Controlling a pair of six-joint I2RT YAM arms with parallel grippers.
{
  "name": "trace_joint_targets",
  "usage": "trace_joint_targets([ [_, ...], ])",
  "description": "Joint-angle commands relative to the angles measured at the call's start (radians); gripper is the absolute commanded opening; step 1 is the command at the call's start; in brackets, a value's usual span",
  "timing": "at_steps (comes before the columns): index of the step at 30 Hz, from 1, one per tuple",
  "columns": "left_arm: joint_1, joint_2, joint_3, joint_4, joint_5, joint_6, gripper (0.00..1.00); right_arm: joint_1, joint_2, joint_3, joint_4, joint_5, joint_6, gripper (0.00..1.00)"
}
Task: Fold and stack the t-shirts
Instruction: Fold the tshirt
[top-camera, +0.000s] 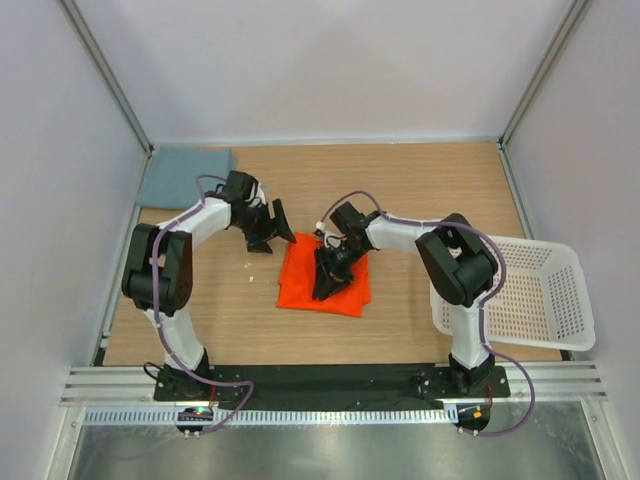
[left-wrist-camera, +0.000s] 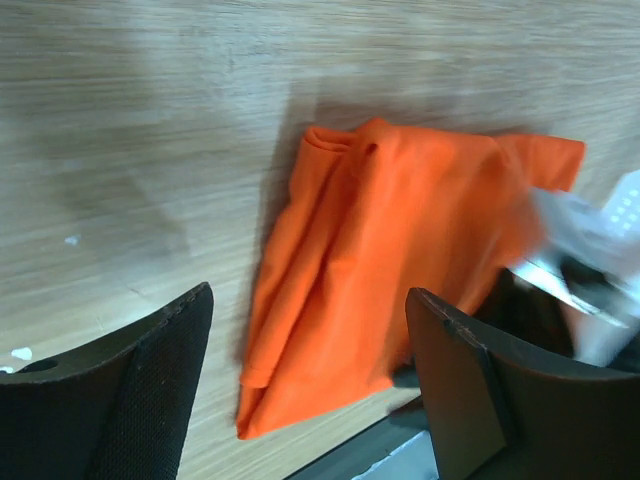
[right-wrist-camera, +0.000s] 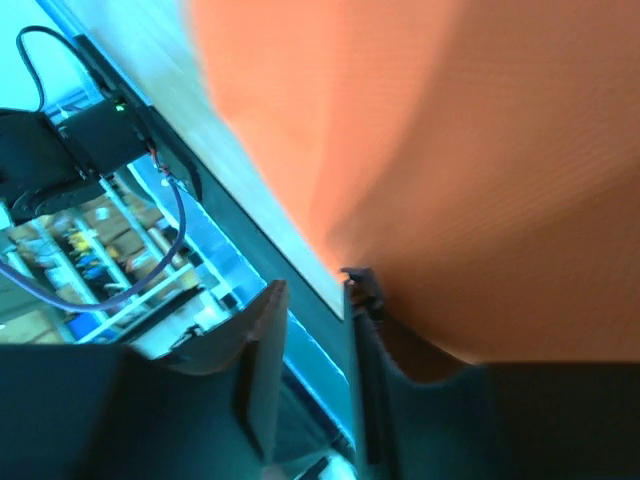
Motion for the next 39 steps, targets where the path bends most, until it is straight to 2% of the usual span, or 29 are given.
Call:
trace_joint_targets([
  [1,-0.002,0.033,0.059,-0.015,0.01,0.082,0.79,-0.011,-0.152,0.132,-0.135,0.073,-0.07,0.38],
  [2,-0.008,0.042,0.064,-0.027,-0.009,0.089,0.79,-0.019,-0.173,0.168,-0.179,0.088,-0.071,0.43],
  [5,-0.02,0.073,0.076,-0.039,-0.043,0.123,0.8,-0.062,-0.248,0.192,-0.229,0.094,-0.077,0.48],
  [9,-0.066,0.119,0.096,-0.038,-0.05,0.134,0.79,-0.14,-0.328,0.149,-0.269,0.102,-0.104,0.49],
  [14,-0.095,0.157,0.093,-0.021,-0.101,0.132,0.72,-0.24,-0.412,0.042,-0.286,0.087,-0.134,0.49],
  [16,-0.108,0.164,0.087,-0.007,-0.112,0.145,0.66,-0.251,-0.43,0.017,-0.284,0.088,-0.143,0.49],
  [21,-0.131,0.2,0.078,0.025,-0.134,0.146,0.59,-0.251,-0.479,-0.049,-0.257,0.091,-0.139,0.49],
  [26,-0.135,0.203,0.027,0.108,-0.1,0.125,0.42,-0.252,-0.513,-0.11,-0.243,0.094,-0.14,0.48],
  [27,-0.137,0.203,0.013,0.122,-0.076,0.122,0.34,-0.252,-0.521,-0.118,-0.244,0.097,-0.142,0.48],
  [29,-0.137,0.202,0.001,0.158,-0.059,0.117,0.26,-0.255,-0.542,-0.141,-0.252,0.104,-0.148,0.48],
  [30,-0.135,0.191,-0.007,0.171,-0.051,0.113,0.16,-0.255,-0.552,-0.149,-0.255,0.105,-0.151,0.48],
  [33,-0.137,0.165,-0.03,0.201,-0.039,0.102,0.01,-0.26,-0.587,-0.18,-0.263,0.107,-0.15,0.48],
  [36,-0.137,0.098,-0.047,0.198,-0.074,0.093,0.0,-0.258,-0.622,-0.209,-0.27,0.104,-0.142,0.48],
  [37,-0.135,-0.004,-0.033,0.125,-0.171,0.096,0.0,-0.258,-0.654,-0.233,-0.273,0.102,-0.134,0.48],
  [39,-0.135,-0.046,-0.01,0.065,-0.241,0.1,0.0,-0.258,-0.662,-0.241,-0.279,0.104,-0.13,0.48],
])
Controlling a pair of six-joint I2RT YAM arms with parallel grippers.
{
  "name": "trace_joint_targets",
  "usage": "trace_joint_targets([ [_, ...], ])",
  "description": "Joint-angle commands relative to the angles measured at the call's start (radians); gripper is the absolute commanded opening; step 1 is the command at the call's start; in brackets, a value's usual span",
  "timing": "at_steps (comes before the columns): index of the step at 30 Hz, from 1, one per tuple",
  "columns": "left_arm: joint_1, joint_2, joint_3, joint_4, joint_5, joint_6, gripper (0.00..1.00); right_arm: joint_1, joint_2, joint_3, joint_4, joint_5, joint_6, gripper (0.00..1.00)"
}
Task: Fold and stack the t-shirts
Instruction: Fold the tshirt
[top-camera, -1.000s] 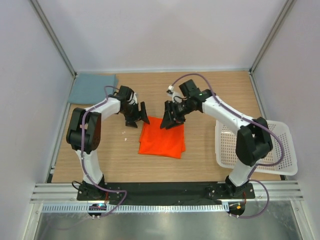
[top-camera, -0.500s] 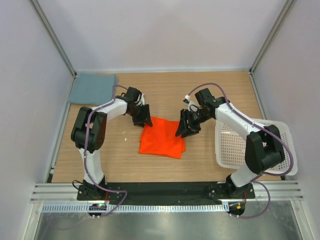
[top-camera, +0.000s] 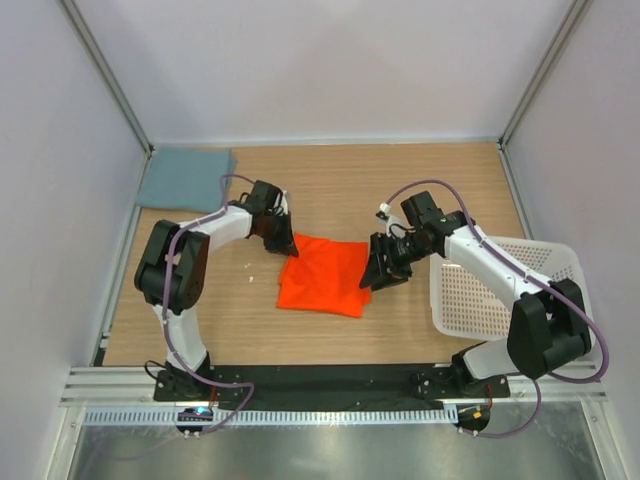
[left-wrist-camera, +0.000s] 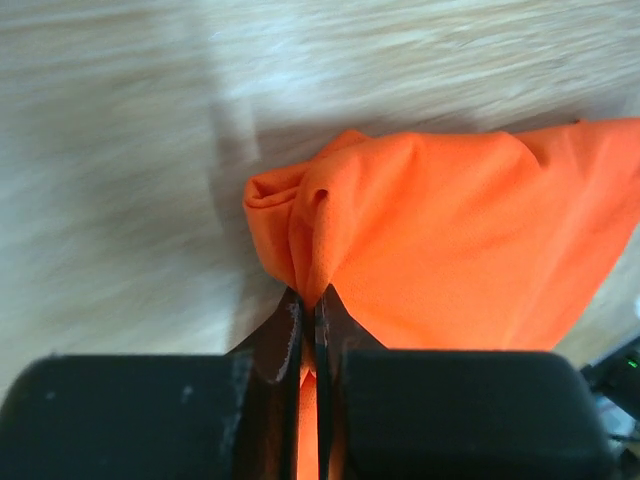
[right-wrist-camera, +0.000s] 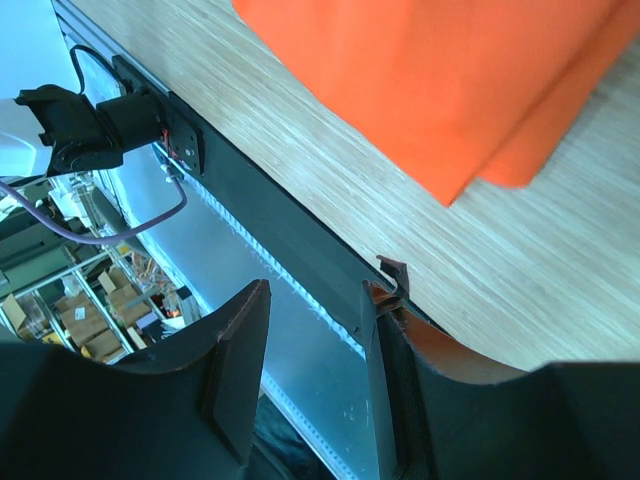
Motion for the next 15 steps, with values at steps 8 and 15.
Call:
trace_joint_targets([
  [8,-0.003,-0.236,0.25,-0.377,-0.504,0.158,0.0,-0.004,-0.077,-0.002,-0.058,-0.001,0.013,0.46],
  [15,0.013,-0.15,0.537,-0.509,-0.768,0.331,0.0,-0.004,-0.081,-0.012,-0.075,-0.01,0.045,0.45],
])
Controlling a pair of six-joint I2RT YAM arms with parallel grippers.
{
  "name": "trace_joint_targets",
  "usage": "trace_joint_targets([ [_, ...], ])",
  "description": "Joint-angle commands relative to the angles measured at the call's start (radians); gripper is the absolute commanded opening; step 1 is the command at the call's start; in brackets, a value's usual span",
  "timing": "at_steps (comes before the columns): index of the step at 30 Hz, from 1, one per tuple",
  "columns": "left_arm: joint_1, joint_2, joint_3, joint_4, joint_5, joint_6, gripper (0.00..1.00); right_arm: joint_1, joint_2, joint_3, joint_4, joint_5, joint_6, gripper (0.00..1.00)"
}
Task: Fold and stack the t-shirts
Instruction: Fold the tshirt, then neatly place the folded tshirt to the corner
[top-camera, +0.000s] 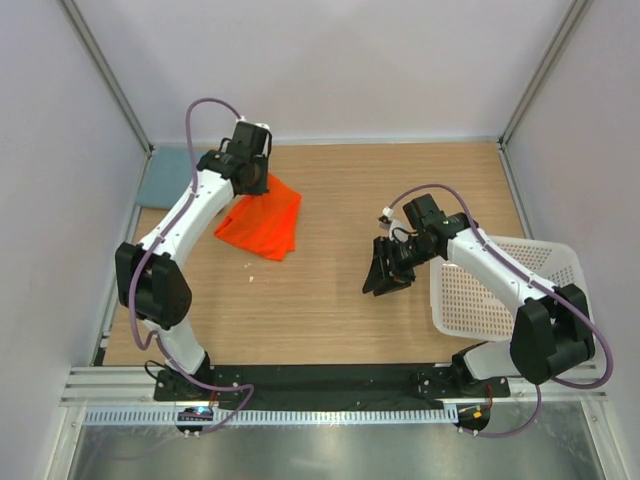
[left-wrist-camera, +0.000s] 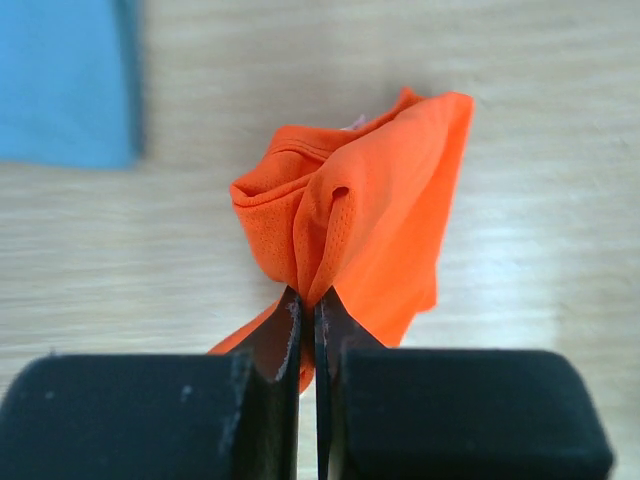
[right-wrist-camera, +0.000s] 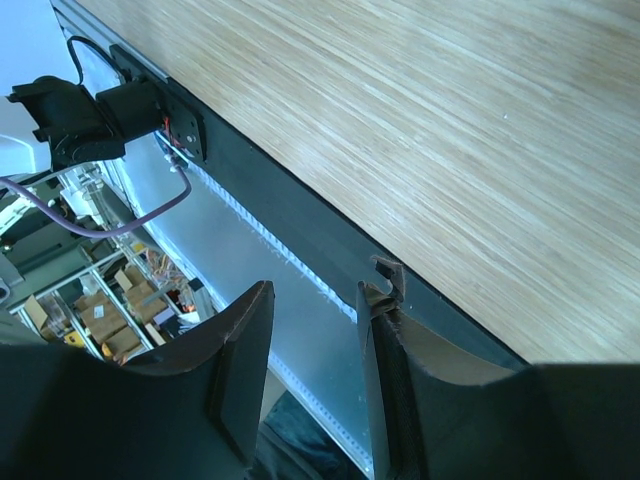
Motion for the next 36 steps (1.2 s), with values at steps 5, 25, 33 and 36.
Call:
trace_joint_targets([
  [5,0.023,0.09,0.205,-0.069,-0.335,0.208,0.0,0.007,-0.013,0.015,-0.044,0.005,0.002,0.45],
  [25,0.122,0.108,0.296,0.091,-0.464,0.559,0.0,0.038,0.101,0.062,-0.079,0.046,-0.044,0.45],
  [33,0.146,0.111,0.282,0.19,-0.449,0.584,0.0,0.038,0.13,0.07,-0.07,0.046,-0.043,0.45],
  [36,0.151,0.122,0.3,0.203,-0.446,0.59,0.0,0.039,0.133,0.07,-0.068,0.046,-0.043,0.45],
])
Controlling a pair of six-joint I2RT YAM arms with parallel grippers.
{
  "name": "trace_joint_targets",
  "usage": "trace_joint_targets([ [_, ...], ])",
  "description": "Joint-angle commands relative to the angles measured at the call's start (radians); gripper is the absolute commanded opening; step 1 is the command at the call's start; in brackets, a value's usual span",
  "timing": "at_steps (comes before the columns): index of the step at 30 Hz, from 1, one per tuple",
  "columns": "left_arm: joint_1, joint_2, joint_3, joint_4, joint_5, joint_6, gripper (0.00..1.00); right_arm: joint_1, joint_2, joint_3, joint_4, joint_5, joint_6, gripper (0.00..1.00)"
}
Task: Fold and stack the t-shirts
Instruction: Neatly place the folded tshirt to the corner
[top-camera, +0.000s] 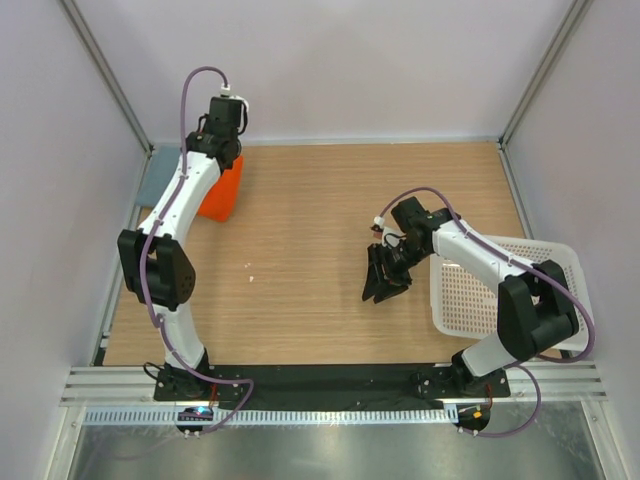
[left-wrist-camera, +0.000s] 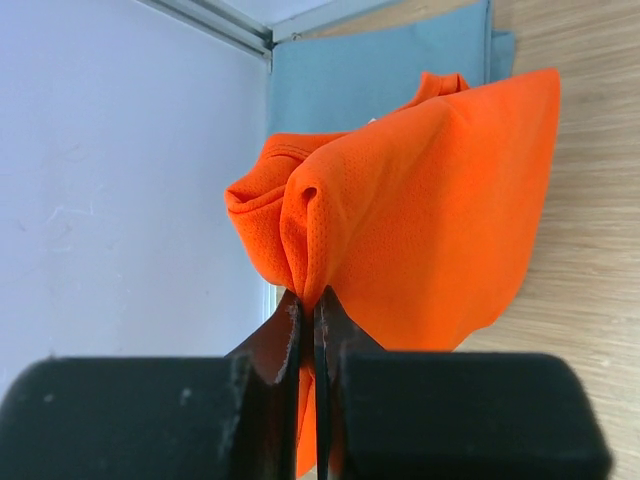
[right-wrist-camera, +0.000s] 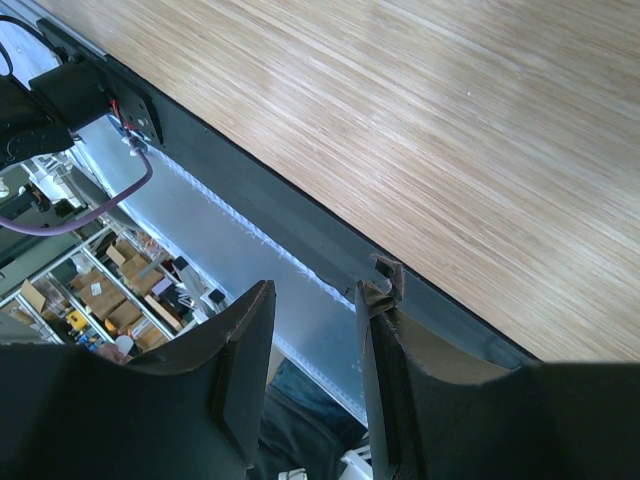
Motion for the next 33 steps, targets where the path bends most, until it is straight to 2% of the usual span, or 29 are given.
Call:
trace_joint_targets([
  [1,0.01,-0.017,0.06,0.089,-0.01,0.034,0.0,0.004,0.005,0.036,0.002,0.0,-0.008,0.45],
  [22,0.068,0.066,0.066,0.172,0.012,0.099,0.0,0.001,0.051,0.06,-0.001,0.003,-0.015,0.45],
  [33,0.119,0.15,0.129,0.226,0.02,0.131,0.0,-0.013,0.082,0.069,-0.001,-0.001,0.001,0.45],
])
